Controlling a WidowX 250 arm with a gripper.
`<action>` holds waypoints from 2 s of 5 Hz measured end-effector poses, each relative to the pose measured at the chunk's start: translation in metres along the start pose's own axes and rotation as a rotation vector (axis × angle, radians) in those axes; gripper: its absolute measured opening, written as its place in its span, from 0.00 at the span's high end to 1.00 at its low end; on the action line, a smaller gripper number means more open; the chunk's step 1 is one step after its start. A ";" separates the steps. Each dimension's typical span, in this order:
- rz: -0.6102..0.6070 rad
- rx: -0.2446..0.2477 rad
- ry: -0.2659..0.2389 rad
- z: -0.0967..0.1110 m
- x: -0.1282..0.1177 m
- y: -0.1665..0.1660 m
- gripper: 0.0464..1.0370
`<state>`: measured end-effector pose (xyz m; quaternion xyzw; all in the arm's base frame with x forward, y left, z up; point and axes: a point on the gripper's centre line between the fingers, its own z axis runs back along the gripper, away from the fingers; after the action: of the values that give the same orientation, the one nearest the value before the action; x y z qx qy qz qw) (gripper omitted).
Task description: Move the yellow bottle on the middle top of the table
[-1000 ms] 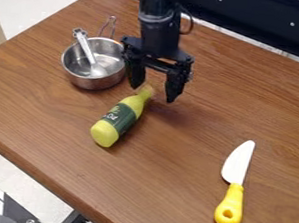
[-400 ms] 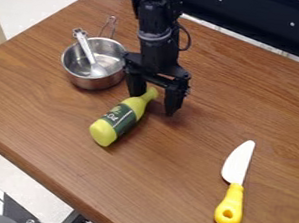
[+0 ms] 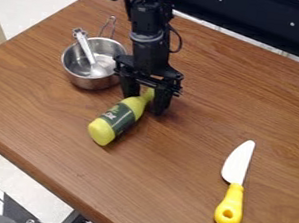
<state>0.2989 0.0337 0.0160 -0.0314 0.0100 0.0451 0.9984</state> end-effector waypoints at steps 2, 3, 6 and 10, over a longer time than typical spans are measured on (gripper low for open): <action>0.034 0.012 -0.016 -0.001 0.002 0.002 0.77; 0.079 0.023 0.006 0.000 0.000 0.004 0.77; 0.521 -0.044 0.016 0.024 0.040 -0.008 0.77; 0.891 -0.079 -0.136 0.026 0.092 -0.026 0.77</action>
<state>0.3936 0.0177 0.0415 -0.0592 -0.0449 0.4727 0.8781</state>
